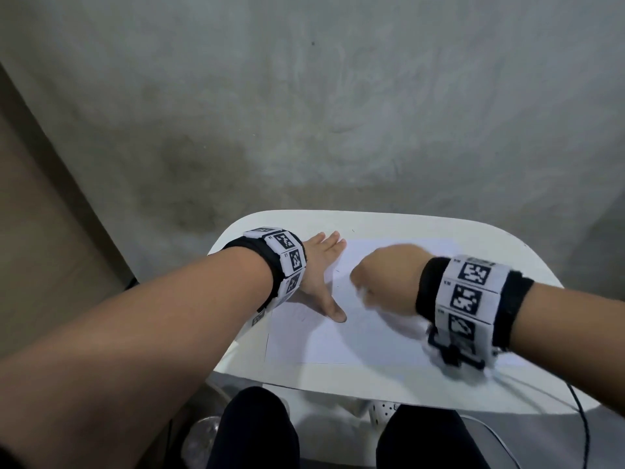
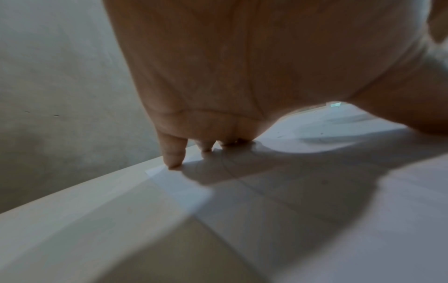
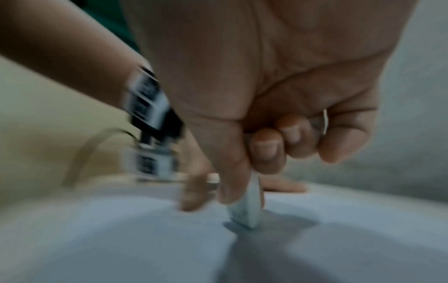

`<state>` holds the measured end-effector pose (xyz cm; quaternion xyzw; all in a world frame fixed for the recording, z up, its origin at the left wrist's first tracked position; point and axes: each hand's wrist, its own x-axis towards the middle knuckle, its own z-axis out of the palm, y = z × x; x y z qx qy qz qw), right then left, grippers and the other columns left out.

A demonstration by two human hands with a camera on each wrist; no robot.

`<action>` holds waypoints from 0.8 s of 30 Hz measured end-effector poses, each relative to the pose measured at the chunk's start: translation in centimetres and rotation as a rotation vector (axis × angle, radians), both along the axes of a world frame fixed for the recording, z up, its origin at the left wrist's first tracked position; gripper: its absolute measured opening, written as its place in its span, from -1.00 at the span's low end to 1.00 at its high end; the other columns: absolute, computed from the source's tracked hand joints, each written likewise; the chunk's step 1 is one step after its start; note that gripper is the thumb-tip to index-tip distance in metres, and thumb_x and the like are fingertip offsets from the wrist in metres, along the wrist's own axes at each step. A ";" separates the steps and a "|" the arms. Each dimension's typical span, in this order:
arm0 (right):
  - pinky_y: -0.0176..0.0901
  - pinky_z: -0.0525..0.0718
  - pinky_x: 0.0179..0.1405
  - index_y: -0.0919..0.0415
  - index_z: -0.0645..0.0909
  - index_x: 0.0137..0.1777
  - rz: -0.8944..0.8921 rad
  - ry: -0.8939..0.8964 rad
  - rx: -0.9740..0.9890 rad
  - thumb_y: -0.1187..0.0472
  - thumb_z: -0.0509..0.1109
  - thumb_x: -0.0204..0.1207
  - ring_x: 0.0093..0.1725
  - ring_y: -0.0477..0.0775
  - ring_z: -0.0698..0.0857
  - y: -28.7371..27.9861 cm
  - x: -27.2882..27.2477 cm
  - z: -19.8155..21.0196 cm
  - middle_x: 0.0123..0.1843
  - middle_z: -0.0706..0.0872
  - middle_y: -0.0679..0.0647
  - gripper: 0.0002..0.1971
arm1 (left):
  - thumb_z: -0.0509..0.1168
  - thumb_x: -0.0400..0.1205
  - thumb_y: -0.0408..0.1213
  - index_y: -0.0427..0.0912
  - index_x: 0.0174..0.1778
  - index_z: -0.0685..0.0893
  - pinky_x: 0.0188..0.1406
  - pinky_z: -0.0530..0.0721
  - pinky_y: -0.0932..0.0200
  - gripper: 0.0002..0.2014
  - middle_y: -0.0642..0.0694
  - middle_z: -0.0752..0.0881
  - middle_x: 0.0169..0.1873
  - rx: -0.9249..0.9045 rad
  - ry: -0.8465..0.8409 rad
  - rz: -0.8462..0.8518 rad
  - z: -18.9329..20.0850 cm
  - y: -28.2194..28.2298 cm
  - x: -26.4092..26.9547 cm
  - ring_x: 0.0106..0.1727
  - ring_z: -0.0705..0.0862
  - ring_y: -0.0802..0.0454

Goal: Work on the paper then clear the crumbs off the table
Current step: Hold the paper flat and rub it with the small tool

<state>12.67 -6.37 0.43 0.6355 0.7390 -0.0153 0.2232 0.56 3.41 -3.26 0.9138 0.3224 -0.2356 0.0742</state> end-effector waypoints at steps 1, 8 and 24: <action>-0.14 0.54 -0.20 0.10 0.63 -0.08 0.009 0.034 -0.043 0.13 0.29 0.53 -0.06 0.11 0.68 -0.6 -0.5 -0.1 -0.11 0.74 -0.02 -0.89 | 0.42 0.33 0.43 -0.09 0.68 -0.41 0.63 -0.14 -0.16 0.35 0.00 -0.42 0.67 0.005 0.005 -0.003 0.0 0.0 0.1 0.69 -0.36 -0.02; -0.14 0.57 -0.16 0.09 0.65 -0.09 -0.016 0.052 -0.021 0.13 0.31 0.52 -0.08 0.10 0.67 -0.8 -0.2 0.0 -0.15 0.71 -0.05 -0.89 | 0.41 0.31 0.44 -0.09 0.68 -0.41 0.64 -0.13 -0.17 0.36 0.01 -0.41 0.67 0.014 0.010 0.002 0.0 0.0 0.1 0.69 -0.36 -0.02; -0.23 0.39 -0.34 0.08 0.64 -0.11 -0.034 0.027 0.034 0.15 0.28 0.52 -0.16 0.12 0.57 -1.2 0.1 1.0 -0.25 0.61 -0.05 -0.89 | 0.42 0.35 0.40 -0.11 0.68 -0.39 0.64 -0.15 -0.13 0.33 -0.02 -0.40 0.68 0.015 -0.015 -0.001 0.3 -0.4 -0.1 0.69 -0.35 -0.03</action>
